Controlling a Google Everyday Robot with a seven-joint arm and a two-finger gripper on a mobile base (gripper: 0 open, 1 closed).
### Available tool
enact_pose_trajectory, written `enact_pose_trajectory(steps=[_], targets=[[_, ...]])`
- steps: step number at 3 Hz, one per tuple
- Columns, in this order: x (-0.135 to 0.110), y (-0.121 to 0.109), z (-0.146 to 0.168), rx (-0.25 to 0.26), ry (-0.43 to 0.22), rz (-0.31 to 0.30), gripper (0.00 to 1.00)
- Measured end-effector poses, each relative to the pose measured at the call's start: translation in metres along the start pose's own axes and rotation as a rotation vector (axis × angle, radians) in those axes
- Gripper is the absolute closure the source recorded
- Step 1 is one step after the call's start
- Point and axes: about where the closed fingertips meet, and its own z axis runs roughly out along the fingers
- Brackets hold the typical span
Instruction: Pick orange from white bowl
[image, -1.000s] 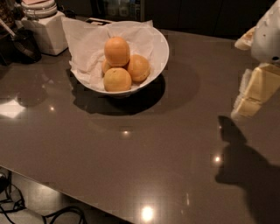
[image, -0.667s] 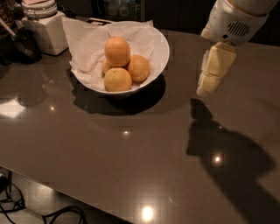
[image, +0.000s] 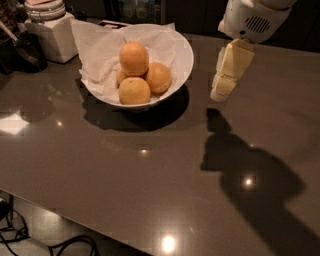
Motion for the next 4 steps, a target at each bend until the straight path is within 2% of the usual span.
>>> enact_pose_trajectory(steps=[1, 2, 3, 4], targets=[[-0.036, -0.020, 0.012, -0.008, 0.000, -0.023, 0.00], [-0.080, -0.033, 0.041, -0.046, 0.045, -0.080, 0.00], [-0.096, -0.034, 0.044, -0.038, 0.028, -0.101, 0.00], [-0.115, -0.050, 0.044, -0.004, -0.004, -0.107, 0.00]])
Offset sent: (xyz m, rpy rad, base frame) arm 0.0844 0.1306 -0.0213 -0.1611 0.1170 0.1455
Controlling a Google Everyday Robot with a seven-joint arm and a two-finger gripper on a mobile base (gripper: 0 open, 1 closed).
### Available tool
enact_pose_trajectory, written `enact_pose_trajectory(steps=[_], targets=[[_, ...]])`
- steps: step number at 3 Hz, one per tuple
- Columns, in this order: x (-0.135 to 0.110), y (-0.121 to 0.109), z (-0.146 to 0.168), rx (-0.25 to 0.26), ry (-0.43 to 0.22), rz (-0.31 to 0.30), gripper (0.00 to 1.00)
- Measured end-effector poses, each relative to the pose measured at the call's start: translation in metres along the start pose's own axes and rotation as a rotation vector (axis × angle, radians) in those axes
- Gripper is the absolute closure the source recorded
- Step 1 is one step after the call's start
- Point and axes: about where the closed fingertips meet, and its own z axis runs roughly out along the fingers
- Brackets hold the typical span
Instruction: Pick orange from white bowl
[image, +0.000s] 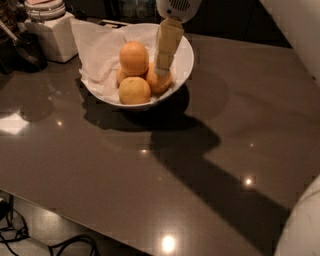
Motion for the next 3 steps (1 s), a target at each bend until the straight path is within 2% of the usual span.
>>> enact_pose_trajectory(steps=[1, 2, 3], targets=[[-0.032, -0.028, 0.014, -0.011, -0.011, -0.025, 0.00], [-0.049, -0.041, 0.026, -0.024, -0.015, -0.040, 0.00], [-0.061, -0.044, 0.047, -0.061, -0.012, -0.051, 0.11]])
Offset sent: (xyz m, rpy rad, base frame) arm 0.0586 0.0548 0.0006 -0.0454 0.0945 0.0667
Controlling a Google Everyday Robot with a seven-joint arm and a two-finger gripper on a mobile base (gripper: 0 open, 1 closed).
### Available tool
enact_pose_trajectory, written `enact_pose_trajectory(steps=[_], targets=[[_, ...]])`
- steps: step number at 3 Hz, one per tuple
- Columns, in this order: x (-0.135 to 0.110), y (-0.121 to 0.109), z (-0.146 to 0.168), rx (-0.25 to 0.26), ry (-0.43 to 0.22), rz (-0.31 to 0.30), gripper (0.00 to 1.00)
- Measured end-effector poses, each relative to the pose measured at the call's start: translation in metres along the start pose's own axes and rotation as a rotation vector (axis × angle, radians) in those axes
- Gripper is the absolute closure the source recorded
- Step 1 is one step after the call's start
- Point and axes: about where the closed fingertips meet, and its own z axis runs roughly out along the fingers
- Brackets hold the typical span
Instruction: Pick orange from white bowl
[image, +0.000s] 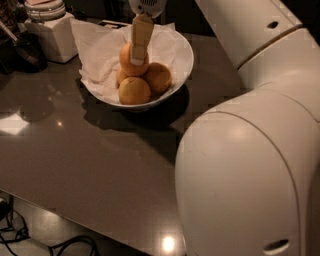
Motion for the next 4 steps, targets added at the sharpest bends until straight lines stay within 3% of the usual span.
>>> enact_pose_trajectory(steps=[1, 3, 4], targets=[[-0.005, -0.001, 0.017, -0.032, 0.006, -0.004, 0.17], [-0.008, 0.005, 0.046, -0.095, 0.016, -0.016, 0.16], [-0.009, 0.010, 0.056, -0.126, 0.002, -0.045, 0.34]])
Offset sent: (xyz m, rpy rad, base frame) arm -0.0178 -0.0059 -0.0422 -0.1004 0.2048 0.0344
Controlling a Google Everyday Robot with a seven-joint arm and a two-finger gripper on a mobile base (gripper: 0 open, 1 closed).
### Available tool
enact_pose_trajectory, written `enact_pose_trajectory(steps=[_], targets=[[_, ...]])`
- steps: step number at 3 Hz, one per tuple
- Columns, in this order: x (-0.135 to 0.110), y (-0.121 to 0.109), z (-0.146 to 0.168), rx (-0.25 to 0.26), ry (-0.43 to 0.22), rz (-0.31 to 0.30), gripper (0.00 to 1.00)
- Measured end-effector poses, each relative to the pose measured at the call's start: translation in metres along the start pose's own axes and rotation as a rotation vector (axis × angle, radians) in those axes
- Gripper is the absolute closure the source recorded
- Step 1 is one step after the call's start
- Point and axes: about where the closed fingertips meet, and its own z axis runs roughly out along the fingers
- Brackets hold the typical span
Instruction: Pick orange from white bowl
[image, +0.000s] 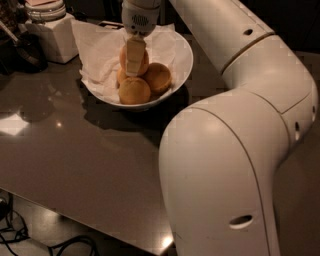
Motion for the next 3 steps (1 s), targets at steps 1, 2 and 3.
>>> enact_pose_trajectory(steps=[1, 2, 3], targets=[[-0.0065, -0.0087, 0.0031, 0.029, -0.021, -0.001, 0.57], [-0.0112, -0.0143, 0.0059, 0.047, -0.034, -0.002, 0.80], [-0.0115, -0.0145, 0.0046, 0.047, -0.034, -0.002, 1.00]])
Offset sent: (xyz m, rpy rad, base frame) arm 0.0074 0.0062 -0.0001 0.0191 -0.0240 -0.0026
